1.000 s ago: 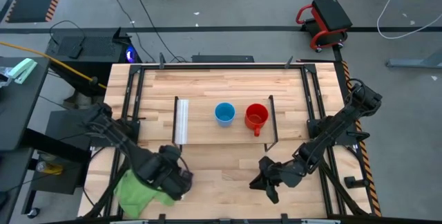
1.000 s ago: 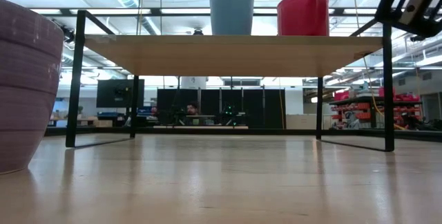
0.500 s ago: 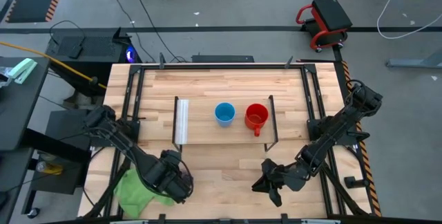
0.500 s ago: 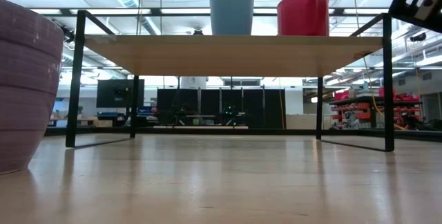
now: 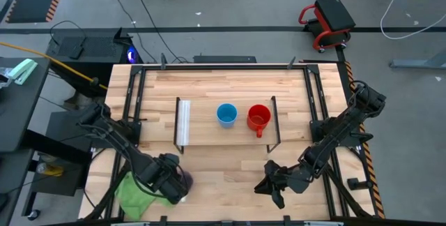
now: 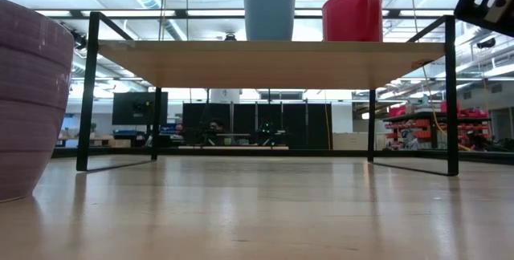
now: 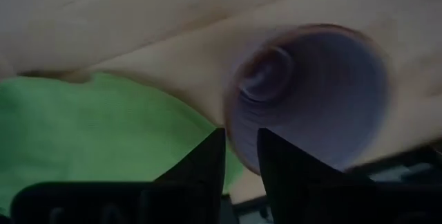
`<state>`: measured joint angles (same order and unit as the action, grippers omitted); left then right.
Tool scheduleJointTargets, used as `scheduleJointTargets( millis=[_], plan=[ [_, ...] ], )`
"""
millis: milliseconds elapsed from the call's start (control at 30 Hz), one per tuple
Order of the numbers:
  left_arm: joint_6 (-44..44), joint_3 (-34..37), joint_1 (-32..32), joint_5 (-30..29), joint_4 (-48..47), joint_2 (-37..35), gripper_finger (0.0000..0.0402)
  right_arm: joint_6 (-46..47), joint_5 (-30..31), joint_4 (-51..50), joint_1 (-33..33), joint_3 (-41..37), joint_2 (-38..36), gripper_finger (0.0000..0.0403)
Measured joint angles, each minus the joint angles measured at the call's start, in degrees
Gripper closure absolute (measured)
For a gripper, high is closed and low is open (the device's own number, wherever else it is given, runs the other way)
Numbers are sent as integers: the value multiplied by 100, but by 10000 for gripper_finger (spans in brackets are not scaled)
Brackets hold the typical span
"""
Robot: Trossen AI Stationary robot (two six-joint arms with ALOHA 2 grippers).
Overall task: Stack small to large cups/mugs on shelf
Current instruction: Put the purple mug on the shelf
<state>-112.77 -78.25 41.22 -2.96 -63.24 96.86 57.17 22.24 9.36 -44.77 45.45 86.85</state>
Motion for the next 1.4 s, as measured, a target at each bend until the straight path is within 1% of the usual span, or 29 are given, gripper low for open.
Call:
scheduleJointTargets(
  millis=[67, 167, 433, 700, 1000, 1400],
  plan=[
    [-19, 160, -57, 68, 49, 9, 302, -11, 39, 1, 0, 0, 0, 341],
    [-16, 198, -109, 62, 37, 9, 297, 24, 44, 0, 0, 0, 0, 341],
    [513, 198, -386, 66, 65, 9, 296, 26, 44, 0, 0, 0, 0, 341],
    [880, 198, -612, 196, 56, 15, 312, 13, 44, -2, 0, 0, 0, 341],
    [1010, 198, -668, 280, 61, 22, 321, -6, 127, -6, 0, 0, 0, 341],
    [1272, 248, -668, 300, 182, 24, 292, -31, 186, -8, 0, 0, 0, 341]
  ],
)
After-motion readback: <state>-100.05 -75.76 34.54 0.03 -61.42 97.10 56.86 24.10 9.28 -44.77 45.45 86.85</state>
